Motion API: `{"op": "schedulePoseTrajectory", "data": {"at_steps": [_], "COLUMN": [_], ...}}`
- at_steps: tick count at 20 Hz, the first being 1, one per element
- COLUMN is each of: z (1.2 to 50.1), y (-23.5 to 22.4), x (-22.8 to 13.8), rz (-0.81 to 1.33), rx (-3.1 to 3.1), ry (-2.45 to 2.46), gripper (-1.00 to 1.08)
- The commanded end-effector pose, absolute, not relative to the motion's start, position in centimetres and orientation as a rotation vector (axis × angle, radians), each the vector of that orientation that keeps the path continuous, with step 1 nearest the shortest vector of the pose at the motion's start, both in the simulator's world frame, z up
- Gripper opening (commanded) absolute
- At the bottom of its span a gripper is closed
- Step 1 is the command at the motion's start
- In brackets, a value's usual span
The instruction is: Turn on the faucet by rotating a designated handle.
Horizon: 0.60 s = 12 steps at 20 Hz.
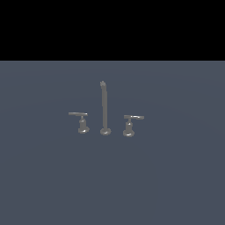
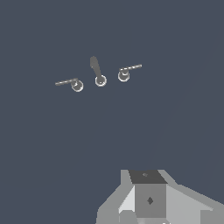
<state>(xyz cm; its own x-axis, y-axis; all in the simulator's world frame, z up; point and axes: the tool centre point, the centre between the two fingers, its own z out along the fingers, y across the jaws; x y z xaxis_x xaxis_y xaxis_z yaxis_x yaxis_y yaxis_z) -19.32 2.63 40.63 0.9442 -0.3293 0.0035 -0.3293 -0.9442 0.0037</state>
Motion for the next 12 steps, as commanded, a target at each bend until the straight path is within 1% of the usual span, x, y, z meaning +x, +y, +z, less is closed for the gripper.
{"op": "schedulePoseTrajectory", "data": {"at_steps": [1,12], "z": [39.0,32.0], "y": [2.8,2.5], "x": [-18.1,-12.4], "rz": [0.004,0.002], "rx": [3.075,2.955], "ry": [-0.628,-1.068], "gripper": [-1.0,-1.0]}}
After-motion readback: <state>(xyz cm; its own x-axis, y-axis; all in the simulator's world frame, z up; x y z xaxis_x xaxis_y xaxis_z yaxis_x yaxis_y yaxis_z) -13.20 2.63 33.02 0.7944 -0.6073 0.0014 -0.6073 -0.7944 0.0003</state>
